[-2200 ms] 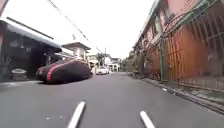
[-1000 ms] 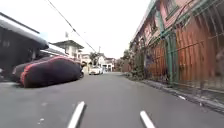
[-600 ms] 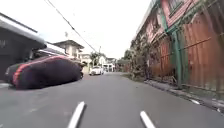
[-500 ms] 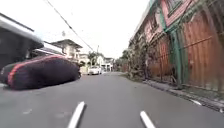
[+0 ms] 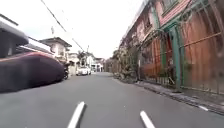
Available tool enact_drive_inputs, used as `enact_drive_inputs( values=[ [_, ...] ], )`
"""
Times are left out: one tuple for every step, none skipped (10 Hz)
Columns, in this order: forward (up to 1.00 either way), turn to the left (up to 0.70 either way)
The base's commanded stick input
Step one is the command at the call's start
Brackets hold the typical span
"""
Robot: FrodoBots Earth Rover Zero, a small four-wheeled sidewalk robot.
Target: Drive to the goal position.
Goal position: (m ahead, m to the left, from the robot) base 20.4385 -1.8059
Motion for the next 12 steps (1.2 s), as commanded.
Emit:
enact_drive_inputs(
  values=[
    [1.00, 0.00],
    [1.00, 0.00],
    [1.00, 0.00],
    [1.00, 0.00],
    [1.00, 0.00],
    [1.00, 0.00],
    [1.00, 0.00],
    [1.00, 0.00],
    [1.00, 0.00],
    [1.00, 0.00],
    [1.00, 0.00],
    [1.00, 0.00]
  ],
)
